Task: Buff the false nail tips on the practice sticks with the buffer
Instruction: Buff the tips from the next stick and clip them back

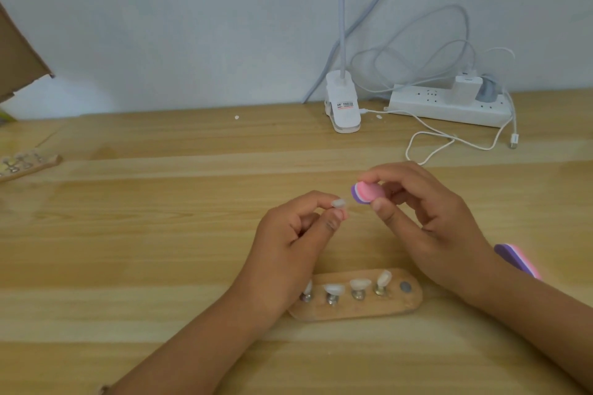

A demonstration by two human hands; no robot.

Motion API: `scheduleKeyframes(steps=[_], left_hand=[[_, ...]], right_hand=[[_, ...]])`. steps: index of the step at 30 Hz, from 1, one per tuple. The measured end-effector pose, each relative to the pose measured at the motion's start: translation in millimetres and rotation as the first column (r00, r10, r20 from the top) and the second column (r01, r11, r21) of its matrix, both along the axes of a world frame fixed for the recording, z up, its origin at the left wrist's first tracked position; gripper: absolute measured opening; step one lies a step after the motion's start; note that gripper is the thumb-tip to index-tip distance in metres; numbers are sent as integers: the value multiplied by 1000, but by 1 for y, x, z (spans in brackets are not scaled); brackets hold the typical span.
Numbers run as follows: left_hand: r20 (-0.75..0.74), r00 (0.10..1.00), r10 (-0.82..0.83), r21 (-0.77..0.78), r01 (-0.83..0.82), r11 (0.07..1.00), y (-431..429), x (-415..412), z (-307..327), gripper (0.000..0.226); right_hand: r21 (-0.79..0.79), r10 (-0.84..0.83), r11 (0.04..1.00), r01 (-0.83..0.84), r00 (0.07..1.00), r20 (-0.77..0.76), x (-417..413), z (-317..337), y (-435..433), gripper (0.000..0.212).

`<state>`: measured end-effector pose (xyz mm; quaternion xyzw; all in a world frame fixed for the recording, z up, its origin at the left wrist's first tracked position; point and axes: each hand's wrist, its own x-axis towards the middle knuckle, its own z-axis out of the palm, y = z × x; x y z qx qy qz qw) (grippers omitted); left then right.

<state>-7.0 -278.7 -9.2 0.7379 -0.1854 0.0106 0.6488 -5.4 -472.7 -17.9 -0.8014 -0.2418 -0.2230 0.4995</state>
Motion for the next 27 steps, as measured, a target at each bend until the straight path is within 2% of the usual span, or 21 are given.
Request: scheduleKeyframes(steps=[6, 12, 21, 23, 27], left_hand=[[-77, 996, 46, -62, -51, 997, 2, 4, -2, 13], [-64, 997, 46, -5, -47, 999, 3, 6, -4, 11], [-18, 998, 68, 86, -66, 994, 1, 5, -3, 14], [-13, 998, 66, 99, -65, 993, 2, 5, -2, 20], [-33, 997, 75, 105, -72, 992, 2, 5, -2, 15]], right_hand=[[-11, 38, 999, -38, 998, 43, -6, 3, 2, 30], [41, 115, 993, -112, 990, -77, -2, 1, 2, 31], [4, 81, 997, -81, 994, -68, -2, -1, 2, 28], [-2, 118, 993, -118, 991, -71, -2, -1, 3, 27], [20, 97, 995, -96, 989, -113, -1, -1, 2, 29]])
